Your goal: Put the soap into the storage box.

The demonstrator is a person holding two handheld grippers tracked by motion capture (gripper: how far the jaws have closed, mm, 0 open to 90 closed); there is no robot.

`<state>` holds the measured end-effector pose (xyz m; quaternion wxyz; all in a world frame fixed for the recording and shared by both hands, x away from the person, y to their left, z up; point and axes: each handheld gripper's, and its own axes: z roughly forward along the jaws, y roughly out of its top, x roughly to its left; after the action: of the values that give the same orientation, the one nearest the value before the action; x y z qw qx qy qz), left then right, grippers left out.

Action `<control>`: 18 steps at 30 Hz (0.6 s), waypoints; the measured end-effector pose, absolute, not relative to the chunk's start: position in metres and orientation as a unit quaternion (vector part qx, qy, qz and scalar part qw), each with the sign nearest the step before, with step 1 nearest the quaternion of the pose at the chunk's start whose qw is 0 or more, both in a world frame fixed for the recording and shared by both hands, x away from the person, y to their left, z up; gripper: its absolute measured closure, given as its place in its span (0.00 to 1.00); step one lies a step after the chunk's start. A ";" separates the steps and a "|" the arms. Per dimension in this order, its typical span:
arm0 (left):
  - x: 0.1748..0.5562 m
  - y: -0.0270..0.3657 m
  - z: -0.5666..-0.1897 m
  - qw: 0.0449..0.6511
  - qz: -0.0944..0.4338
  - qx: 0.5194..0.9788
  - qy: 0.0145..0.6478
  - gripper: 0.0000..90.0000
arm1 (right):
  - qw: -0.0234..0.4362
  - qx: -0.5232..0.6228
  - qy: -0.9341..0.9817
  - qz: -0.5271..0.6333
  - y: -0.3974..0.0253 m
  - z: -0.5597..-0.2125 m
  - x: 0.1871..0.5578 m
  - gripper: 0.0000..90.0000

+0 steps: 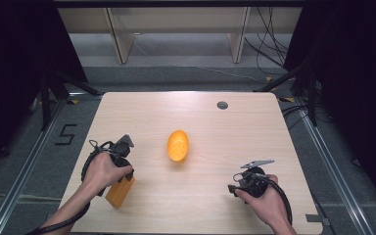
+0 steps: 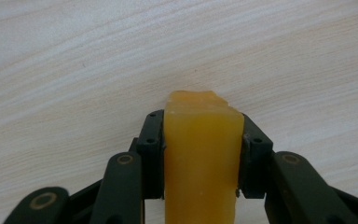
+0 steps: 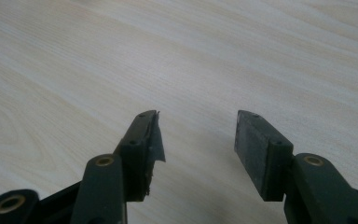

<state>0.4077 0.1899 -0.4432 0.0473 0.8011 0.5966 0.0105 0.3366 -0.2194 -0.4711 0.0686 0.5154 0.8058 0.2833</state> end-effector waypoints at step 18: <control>0.402 0.204 -0.403 0.175 0.082 0.781 0.594 0.67 | 0.068 0.515 0.806 0.283 -0.219 -0.471 0.337 0.55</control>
<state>0.4016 0.2036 -0.4032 0.1750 0.7808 0.5943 0.0816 0.3366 -0.2191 -0.4712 0.0683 0.5147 0.8064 0.2833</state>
